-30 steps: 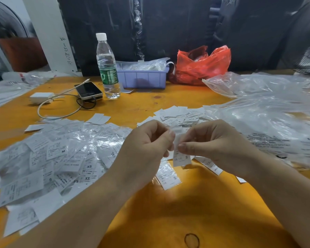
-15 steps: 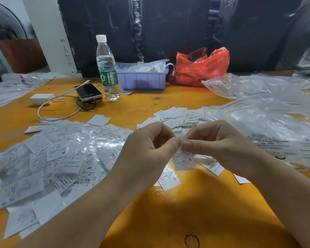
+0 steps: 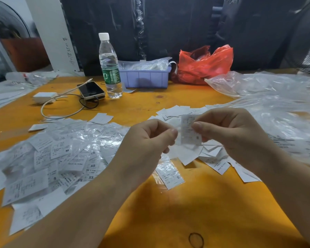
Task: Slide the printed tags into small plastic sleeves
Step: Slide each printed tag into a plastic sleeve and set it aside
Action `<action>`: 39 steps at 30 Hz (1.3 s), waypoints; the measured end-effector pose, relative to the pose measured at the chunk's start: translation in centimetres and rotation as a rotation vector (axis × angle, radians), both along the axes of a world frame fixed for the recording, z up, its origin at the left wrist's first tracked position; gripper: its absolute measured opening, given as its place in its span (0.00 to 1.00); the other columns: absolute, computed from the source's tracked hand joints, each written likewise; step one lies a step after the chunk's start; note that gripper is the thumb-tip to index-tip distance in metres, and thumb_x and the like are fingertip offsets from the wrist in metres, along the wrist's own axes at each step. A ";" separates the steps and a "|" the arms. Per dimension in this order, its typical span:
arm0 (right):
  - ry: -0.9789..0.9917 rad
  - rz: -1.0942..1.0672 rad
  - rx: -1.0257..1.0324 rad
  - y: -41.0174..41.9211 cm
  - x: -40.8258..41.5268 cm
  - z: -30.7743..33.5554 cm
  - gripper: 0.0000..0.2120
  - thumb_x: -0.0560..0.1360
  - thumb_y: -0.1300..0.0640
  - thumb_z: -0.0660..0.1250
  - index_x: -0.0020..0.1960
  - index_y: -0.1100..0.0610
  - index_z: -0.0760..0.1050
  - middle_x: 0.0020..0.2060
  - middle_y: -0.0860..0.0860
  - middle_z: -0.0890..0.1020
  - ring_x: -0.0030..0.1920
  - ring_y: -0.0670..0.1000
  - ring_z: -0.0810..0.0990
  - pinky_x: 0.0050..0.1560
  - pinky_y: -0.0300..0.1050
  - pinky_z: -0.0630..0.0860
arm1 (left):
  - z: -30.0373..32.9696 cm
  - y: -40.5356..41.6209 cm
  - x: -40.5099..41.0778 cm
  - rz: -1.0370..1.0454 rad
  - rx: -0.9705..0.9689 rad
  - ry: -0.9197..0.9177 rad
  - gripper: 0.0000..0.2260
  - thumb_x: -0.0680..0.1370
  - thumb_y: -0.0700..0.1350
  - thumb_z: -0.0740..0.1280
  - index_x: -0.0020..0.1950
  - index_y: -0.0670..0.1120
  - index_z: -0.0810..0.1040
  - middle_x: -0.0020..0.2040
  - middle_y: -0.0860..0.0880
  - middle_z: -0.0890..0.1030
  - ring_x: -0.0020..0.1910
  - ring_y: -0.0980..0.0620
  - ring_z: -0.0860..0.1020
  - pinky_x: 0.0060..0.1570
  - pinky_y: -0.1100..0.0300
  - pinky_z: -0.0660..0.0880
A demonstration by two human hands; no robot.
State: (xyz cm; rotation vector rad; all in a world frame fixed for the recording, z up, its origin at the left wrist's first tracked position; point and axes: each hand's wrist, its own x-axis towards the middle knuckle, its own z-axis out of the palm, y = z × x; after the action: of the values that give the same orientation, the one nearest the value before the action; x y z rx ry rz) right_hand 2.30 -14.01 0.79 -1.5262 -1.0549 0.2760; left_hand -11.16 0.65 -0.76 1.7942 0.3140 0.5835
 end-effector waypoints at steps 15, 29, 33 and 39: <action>0.034 0.112 0.216 0.1 -1.8 0.6 0.17 0.69 0.62 0.71 0.57 0.54 0.77 0.41 0.55 0.84 0.48 0.55 0.84 0.52 0.54 0.81 | -0.2 -1.0 -0.1 -0.123 0.148 0.068 0.10 0.69 0.53 0.71 0.42 0.47 0.80 0.37 0.49 0.84 0.39 0.44 0.80 0.41 0.46 0.78; -0.111 -0.021 0.105 0.5 -2.3 0.0 0.08 0.68 0.64 0.73 0.44 0.55 0.78 0.41 0.50 0.85 0.44 0.54 0.85 0.46 0.62 0.80 | -0.4 -0.8 -0.1 -0.168 0.093 0.036 0.06 0.70 0.49 0.70 0.46 0.52 0.83 0.32 0.53 0.80 0.31 0.57 0.75 0.33 0.65 0.71; 0.008 0.035 0.079 0.4 -1.8 0.1 0.10 0.70 0.72 0.72 0.46 0.60 0.79 0.42 0.55 0.85 0.45 0.56 0.85 0.47 0.63 0.80 | -0.3 -0.7 -0.1 -0.157 0.075 0.038 0.08 0.69 0.50 0.71 0.46 0.51 0.83 0.33 0.51 0.79 0.31 0.57 0.74 0.33 0.63 0.71; -0.031 0.022 0.038 0.2 -1.5 0.3 0.11 0.70 0.72 0.72 0.46 0.57 0.80 0.41 0.53 0.86 0.43 0.57 0.85 0.44 0.58 0.81 | -0.2 -0.5 0.0 -0.117 0.048 0.008 0.08 0.70 0.52 0.70 0.44 0.50 0.82 0.36 0.49 0.81 0.33 0.55 0.74 0.35 0.59 0.73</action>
State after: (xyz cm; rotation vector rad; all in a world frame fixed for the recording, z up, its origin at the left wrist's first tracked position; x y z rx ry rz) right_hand 0.79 -13.81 1.10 -1.4895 -1.0958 0.2468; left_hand -11.15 0.11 -0.94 1.8479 0.2004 0.5048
